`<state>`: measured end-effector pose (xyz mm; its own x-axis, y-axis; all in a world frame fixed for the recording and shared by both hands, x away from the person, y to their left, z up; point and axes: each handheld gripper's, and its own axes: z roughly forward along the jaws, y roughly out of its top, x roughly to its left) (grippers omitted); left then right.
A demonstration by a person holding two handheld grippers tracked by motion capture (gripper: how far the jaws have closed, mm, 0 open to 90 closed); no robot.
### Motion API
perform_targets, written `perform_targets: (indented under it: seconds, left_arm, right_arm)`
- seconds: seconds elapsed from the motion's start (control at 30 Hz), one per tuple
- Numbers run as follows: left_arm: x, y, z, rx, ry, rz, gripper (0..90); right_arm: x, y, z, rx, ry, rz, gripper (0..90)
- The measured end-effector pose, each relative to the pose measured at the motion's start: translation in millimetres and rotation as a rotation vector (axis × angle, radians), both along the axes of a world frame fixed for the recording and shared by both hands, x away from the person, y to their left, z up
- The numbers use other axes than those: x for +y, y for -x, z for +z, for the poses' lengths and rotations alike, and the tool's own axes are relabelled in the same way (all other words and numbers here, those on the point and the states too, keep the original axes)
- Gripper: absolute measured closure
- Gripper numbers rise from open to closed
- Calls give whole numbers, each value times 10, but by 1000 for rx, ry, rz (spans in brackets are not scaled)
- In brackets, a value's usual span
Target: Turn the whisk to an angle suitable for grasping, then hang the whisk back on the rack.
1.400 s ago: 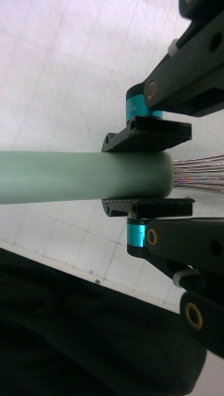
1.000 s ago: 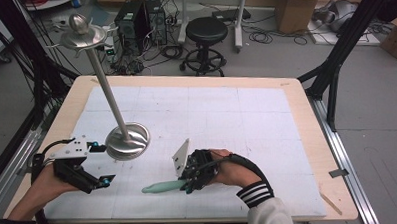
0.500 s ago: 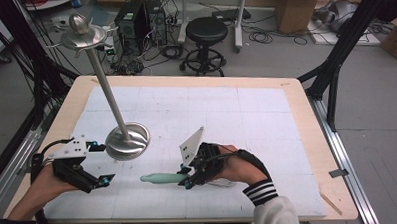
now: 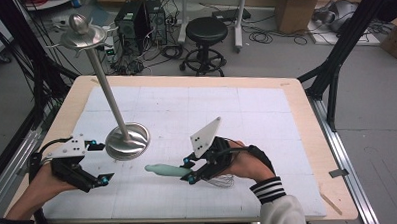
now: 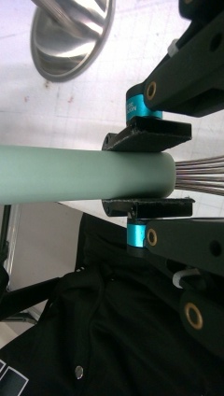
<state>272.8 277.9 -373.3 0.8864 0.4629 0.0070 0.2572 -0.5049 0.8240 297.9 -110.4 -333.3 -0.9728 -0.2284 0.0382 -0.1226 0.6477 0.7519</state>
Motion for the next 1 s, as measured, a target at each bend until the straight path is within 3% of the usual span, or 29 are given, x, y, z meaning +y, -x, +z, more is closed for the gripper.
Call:
perform_targets:
  seconds: [0.23,0.5,0.67,1.0]
  left_arm:
    - [6,0,5,-2,-1,0,17]
    - [1,4,3,0,-3,1,17]
    - [1,3,10,-4,-1,1,17]
    - [0,14,28,-8,4,-1,17]
  right_arm:
    - [-37,-13,106,8,-54,21,695]
    - [-159,-38,288,32,-180,40,695]
    - [-210,-65,349,33,-207,35,695]
    - [-213,-80,403,45,-214,35,695]
